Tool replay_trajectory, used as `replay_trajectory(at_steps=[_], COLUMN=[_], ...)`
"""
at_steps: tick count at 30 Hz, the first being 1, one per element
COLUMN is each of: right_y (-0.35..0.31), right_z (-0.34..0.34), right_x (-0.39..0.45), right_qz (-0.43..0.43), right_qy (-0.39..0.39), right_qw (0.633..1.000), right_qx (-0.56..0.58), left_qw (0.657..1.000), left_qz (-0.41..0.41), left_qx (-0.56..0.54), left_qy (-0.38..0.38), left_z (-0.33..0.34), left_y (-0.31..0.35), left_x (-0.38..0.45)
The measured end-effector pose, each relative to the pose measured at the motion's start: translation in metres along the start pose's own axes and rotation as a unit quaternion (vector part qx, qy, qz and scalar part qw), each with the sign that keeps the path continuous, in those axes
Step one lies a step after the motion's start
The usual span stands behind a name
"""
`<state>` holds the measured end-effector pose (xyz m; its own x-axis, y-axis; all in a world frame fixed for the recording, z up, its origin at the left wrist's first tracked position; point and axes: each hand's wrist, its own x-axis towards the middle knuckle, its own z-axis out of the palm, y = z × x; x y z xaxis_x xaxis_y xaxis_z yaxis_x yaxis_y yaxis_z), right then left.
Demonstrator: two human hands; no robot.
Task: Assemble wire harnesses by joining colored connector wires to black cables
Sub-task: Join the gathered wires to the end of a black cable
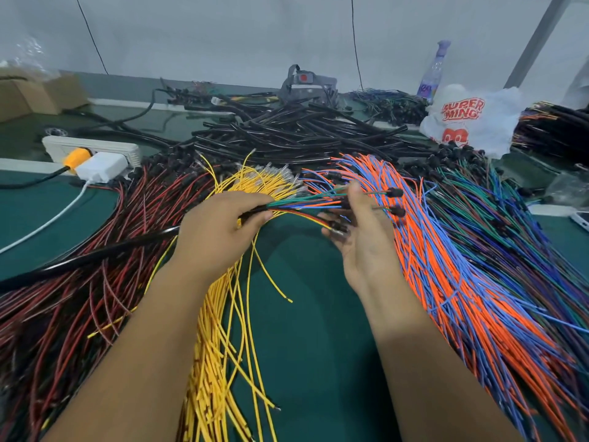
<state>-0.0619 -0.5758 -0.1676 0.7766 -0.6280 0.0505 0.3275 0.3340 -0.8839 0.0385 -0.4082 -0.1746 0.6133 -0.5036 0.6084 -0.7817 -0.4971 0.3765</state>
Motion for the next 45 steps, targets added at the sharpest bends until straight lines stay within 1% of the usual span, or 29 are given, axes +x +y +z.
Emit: replay_trajectory(at_steps=[4,7,10,12,14,18,20,22,24,26,27,28,32,34,36,38,41,43,45], right_y=[0.0,-0.002,-0.003,-0.004,-0.004,-0.002,-0.001,-0.002,-0.004,-0.004,-0.004,-0.003,0.002,0.003,0.003,0.005,0.009,0.009,0.009], right_z=[-0.003,-0.006,-0.008,-0.007,-0.008,-0.011,-0.012,-0.01,-0.006,-0.001,0.0,0.002,0.003,0.004,0.006,0.007,0.01,0.01,0.007], right_x=[0.002,0.002,0.003,0.003,0.003,0.003,0.003,0.004,0.004,0.002,0.002,0.001,-0.002,-0.004,-0.006,-0.006,-0.006,-0.004,0.001], right_qz=[-0.025,-0.051,-0.039,-0.039,-0.041,-0.052,-0.06,-0.059,-0.034,0.002,0.014,0.018,0.017,0.032,0.053,0.062,0.054,0.05,0.054], right_qy=[-0.025,-0.072,-0.105,-0.115,-0.106,-0.024,-0.01,-0.003,-0.013,-0.036,-0.051,-0.072,-0.163,-0.205,-0.218,-0.215,-0.197,-0.154,-0.107], right_qw=[0.999,0.996,0.994,0.993,0.994,0.99,0.989,0.995,0.999,0.99,0.985,0.981,0.974,0.96,0.949,0.954,0.971,0.981,0.984], right_qx=[-0.04,-0.022,0.003,0.011,-0.004,-0.126,-0.135,-0.083,0.029,0.133,0.164,0.178,0.155,0.187,0.221,0.201,0.126,0.106,0.132], left_qw=[0.999,0.997,0.991,0.988,0.988,0.981,0.976,0.974,0.974,0.972,0.971,0.97,0.962,0.957,0.952,0.947,0.94,0.936,0.935], left_qz=[-0.04,-0.063,-0.096,-0.099,-0.09,-0.093,-0.088,-0.081,-0.078,-0.081,-0.082,-0.083,-0.097,-0.103,-0.108,-0.102,-0.099,-0.091,-0.075], left_qx=[-0.028,-0.028,-0.064,-0.081,-0.097,-0.166,-0.196,-0.199,-0.192,-0.191,-0.193,-0.198,-0.24,-0.259,-0.278,-0.294,-0.312,-0.321,-0.321], left_qy=[-0.003,-0.033,-0.072,-0.083,-0.082,-0.043,-0.045,-0.065,-0.092,-0.113,-0.115,-0.111,-0.091,-0.082,-0.076,-0.076,-0.093,-0.113,-0.132], left_z=[0.001,0.002,0.003,0.003,0.003,-0.002,-0.005,-0.005,-0.002,0.0,0.002,0.003,0.005,0.006,0.005,0.003,0.003,0.002,0.003], left_y=[-0.006,-0.007,-0.01,-0.01,-0.008,-0.003,-0.002,-0.001,0.0,0.004,0.006,0.008,0.014,0.014,0.015,0.017,0.017,0.016,0.015], left_x=[-0.001,-0.002,-0.002,-0.002,-0.001,0.001,0.001,0.001,0.0,-0.001,-0.001,-0.001,0.001,0.001,0.001,0.001,0.002,0.002,0.0])
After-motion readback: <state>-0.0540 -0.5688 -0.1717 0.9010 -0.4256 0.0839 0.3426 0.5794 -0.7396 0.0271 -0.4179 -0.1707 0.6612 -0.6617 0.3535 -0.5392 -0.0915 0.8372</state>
